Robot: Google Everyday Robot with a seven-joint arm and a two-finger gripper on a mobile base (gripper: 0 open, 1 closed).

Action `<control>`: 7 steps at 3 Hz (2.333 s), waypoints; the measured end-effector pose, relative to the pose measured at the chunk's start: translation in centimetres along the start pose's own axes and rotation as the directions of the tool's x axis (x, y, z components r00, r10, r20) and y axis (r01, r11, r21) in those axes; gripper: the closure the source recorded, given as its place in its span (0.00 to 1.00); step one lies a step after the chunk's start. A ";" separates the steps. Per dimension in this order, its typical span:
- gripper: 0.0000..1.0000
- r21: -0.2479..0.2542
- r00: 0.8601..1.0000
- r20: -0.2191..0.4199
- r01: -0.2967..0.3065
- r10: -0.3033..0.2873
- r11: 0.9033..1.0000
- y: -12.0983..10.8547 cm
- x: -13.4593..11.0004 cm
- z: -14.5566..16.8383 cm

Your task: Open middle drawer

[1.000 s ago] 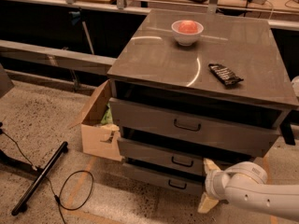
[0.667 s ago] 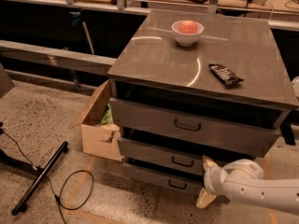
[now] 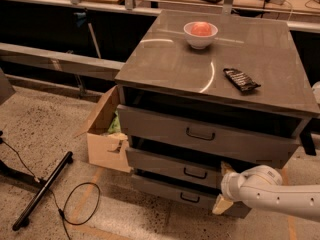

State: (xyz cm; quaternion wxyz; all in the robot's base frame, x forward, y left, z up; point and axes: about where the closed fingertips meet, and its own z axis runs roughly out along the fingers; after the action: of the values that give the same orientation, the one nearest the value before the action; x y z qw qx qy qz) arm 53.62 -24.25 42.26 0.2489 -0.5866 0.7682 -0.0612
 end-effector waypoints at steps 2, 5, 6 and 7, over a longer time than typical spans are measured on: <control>0.18 0.000 0.999 -0.036 -0.004 0.004 1.000 -1.5 1.0 1.3; 0.88 -0.040 0.999 -0.054 0.006 -0.008 0.999 -0.3 1.0 0.7; 0.89 -0.040 0.999 -0.054 0.006 -0.008 0.999 -0.5 0.9 0.3; 0.67 -0.040 0.998 -0.054 0.006 -0.008 0.999 -0.5 0.8 0.2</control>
Offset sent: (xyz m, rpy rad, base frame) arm 0.0280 -0.0187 -0.0120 -0.0483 0.0232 -0.0230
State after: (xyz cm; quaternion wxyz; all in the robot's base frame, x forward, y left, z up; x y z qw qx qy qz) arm 54.01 -25.11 42.00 0.2160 -0.5922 0.7738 -0.0627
